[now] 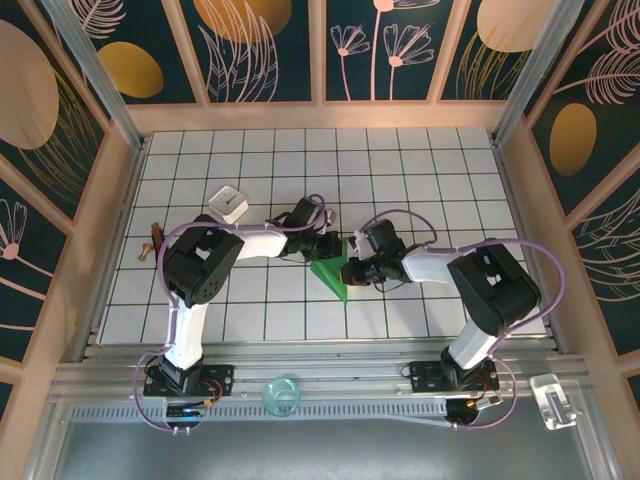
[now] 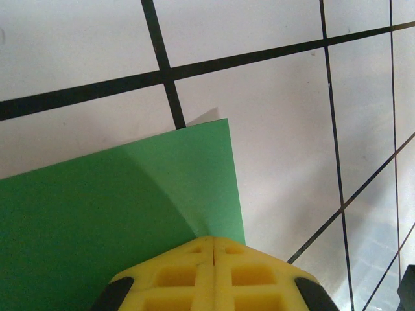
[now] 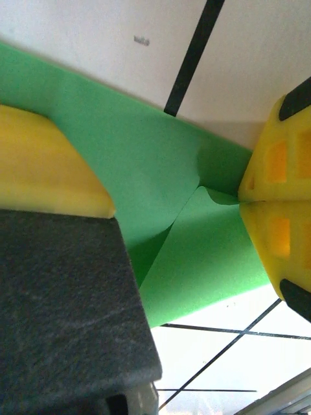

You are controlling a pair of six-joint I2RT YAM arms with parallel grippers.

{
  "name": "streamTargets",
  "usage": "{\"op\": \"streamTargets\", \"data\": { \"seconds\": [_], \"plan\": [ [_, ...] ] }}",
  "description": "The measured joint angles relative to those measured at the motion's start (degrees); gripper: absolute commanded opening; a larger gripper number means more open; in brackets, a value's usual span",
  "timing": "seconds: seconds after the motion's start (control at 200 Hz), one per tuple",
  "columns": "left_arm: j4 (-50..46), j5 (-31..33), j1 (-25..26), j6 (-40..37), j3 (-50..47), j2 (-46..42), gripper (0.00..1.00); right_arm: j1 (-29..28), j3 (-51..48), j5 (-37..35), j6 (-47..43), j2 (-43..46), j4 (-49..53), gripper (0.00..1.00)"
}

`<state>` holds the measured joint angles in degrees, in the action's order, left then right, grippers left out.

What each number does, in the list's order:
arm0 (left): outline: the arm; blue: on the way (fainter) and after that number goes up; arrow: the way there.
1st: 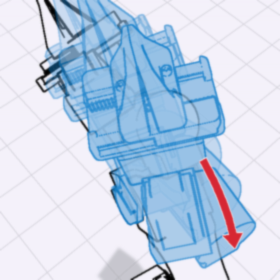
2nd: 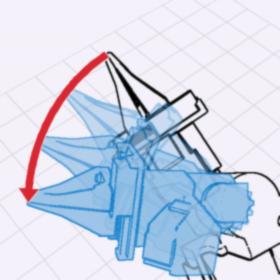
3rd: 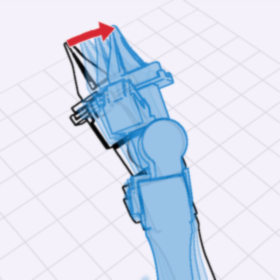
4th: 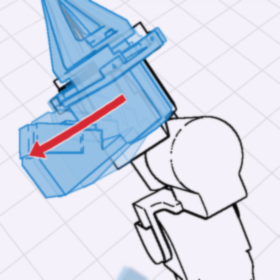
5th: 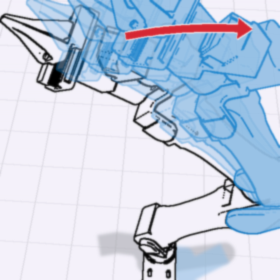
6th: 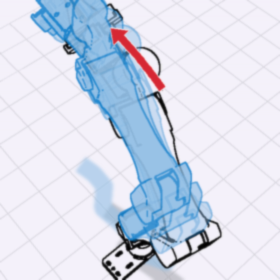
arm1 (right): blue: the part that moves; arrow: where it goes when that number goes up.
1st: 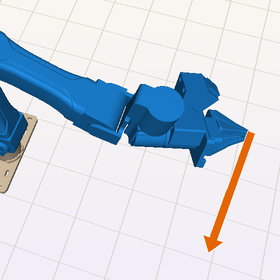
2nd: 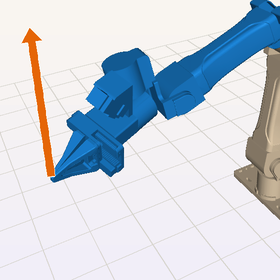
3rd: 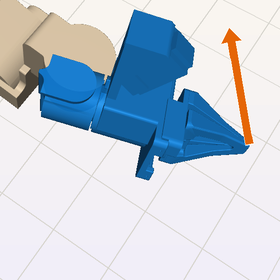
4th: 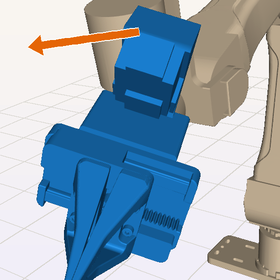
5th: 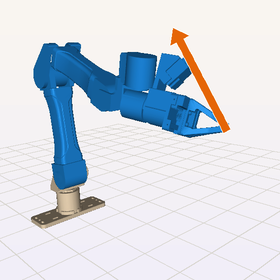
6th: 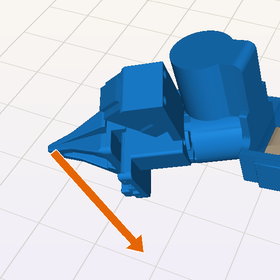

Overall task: Fold a paper plane with a square sheet of paper (pick it up from the middle)
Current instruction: Perform the third fold on the triangle at the bottom-center of the table.

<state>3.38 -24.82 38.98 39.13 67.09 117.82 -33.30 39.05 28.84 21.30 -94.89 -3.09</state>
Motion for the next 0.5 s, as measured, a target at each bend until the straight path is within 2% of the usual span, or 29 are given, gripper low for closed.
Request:
{"op": "streamTargets", "data": {
  "seconds": [0.495],
  "plan": [
    [0.0,-0.02,0.0,-0.15,0.0,0.0,0.0,0.0,0.81,0.15,-0.42,-0.55,0.39,0.0]
  ]
}}
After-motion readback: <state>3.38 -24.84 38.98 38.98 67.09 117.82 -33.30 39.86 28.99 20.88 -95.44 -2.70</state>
